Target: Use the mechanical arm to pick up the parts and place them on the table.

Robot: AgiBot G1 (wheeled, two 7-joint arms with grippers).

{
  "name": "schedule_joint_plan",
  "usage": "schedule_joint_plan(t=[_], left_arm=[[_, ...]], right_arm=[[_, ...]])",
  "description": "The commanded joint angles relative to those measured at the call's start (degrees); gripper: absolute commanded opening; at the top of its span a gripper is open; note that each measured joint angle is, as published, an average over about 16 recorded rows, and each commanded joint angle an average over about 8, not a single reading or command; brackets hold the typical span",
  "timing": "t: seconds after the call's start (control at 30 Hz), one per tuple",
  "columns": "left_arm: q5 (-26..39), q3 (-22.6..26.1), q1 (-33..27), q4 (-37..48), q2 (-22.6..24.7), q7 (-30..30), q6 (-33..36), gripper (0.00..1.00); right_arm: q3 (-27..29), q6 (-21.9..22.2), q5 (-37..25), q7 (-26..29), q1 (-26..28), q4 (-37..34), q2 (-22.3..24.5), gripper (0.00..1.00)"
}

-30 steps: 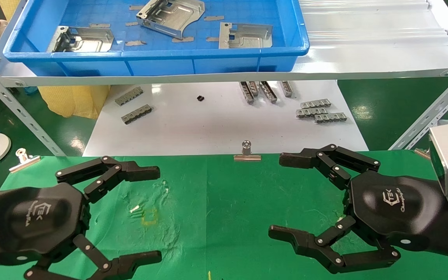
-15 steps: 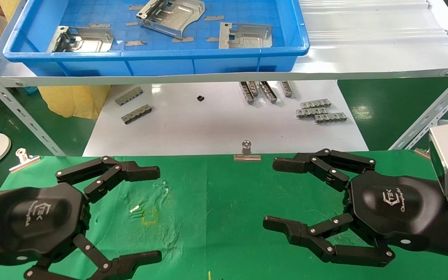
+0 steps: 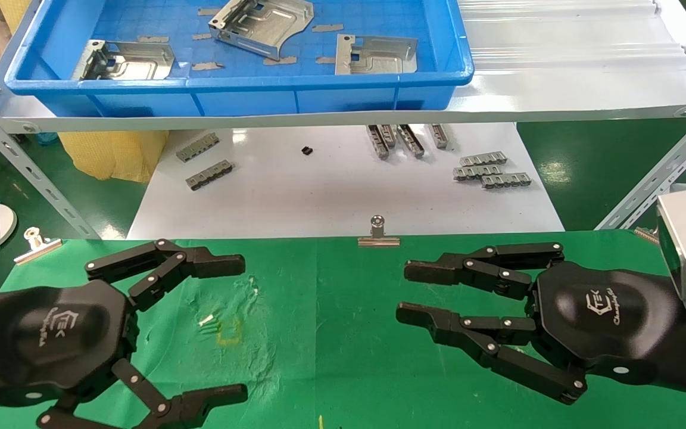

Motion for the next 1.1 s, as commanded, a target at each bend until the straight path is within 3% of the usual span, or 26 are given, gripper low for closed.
schedule_joint_plan(t=[0.03, 0.73, 0.93, 1.1], left_arm=[[0.0, 0.0, 0.0, 0.0, 0.0, 0.0, 0.0, 1.00], [0.7, 0.0, -1.5, -0.7, 0.2, -0.4, -0.5, 1.00], [5.4, 1.4, -10.3, 0.4, 2.5, -2.6, -3.0, 1.00], [11.8, 3.9, -22.0, 8.5, 7.7, -3.5, -4.9, 1.00]], right_arm=[[0.0, 0.0, 0.0, 0.0, 0.0, 0.0, 0.0, 0.00], [0.0, 0.0, 0.0, 0.0, 0.0, 0.0, 0.0, 0.00], [0.0, 0.0, 0.0, 0.0, 0.0, 0.0, 0.0, 0.00], [0.0, 0.0, 0.0, 0.0, 0.0, 0.0, 0.0, 0.00]])
